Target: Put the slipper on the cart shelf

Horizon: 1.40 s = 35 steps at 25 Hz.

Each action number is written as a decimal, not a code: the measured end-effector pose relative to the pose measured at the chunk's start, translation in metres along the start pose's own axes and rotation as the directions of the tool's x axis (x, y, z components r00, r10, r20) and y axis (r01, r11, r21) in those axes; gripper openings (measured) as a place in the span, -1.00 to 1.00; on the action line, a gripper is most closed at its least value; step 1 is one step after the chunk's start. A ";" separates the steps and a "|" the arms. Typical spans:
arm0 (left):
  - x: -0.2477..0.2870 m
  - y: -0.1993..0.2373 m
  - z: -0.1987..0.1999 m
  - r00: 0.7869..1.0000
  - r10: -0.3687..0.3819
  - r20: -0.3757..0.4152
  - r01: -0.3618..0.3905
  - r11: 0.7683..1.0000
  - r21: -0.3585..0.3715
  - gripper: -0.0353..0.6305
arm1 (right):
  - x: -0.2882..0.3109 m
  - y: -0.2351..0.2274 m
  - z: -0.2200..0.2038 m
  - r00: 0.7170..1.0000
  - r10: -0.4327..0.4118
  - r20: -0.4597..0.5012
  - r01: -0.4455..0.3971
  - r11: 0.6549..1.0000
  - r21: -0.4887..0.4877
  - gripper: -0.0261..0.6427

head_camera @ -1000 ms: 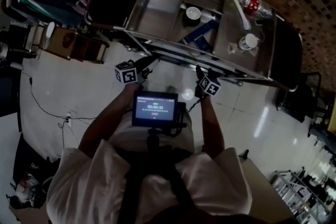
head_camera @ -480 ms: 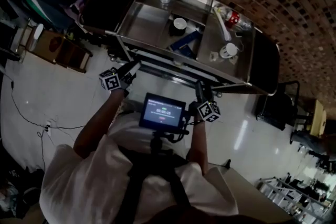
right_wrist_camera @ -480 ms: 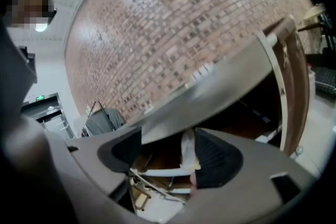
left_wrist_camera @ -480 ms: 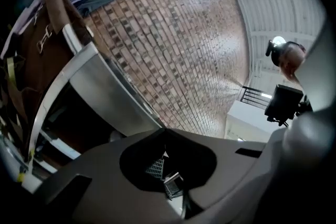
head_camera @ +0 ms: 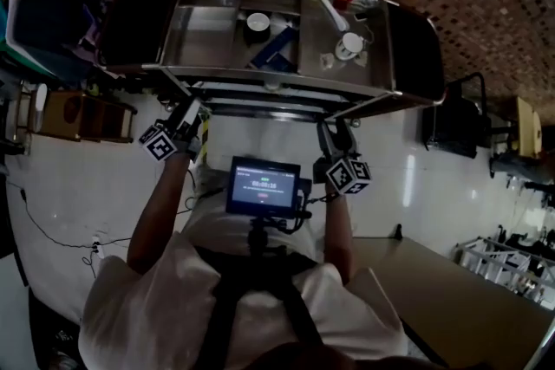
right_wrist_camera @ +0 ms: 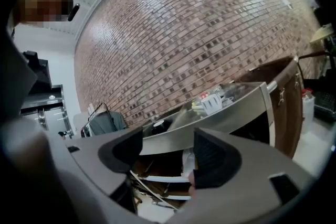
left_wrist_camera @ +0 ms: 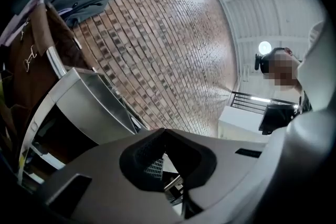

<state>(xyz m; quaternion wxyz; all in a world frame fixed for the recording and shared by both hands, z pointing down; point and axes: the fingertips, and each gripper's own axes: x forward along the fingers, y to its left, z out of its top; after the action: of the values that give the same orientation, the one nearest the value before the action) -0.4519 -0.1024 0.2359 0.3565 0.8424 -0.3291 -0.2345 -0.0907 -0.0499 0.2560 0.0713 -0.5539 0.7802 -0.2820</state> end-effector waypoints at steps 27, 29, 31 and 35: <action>-0.143 0.066 0.037 0.989 0.111 -0.100 -0.117 0.991 -0.059 -0.89 | -0.004 0.108 -0.090 0.983 -0.144 -0.112 0.147 0.989 0.027 0.01; -0.145 0.070 0.028 0.987 0.114 -0.114 -0.123 0.989 -0.081 -0.89 | -0.009 0.102 -0.092 0.981 -0.161 -0.104 0.167 0.984 0.054 0.01; -0.142 0.068 0.022 0.985 0.111 -0.130 -0.124 0.988 -0.094 -0.89 | -0.012 0.096 -0.092 0.980 -0.172 -0.099 0.179 0.982 0.067 0.01; -0.130 0.064 0.005 0.979 0.114 -0.169 -0.132 0.986 -0.102 -0.89 | -0.014 0.086 -0.096 0.980 -0.172 -0.104 0.181 0.980 0.086 0.01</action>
<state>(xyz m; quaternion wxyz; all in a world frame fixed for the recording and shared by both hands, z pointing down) -0.5675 -0.0446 0.3015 0.4427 0.8153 -0.3368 -0.1608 -0.1967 0.0163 0.2882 0.0346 -0.6026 0.7163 -0.3502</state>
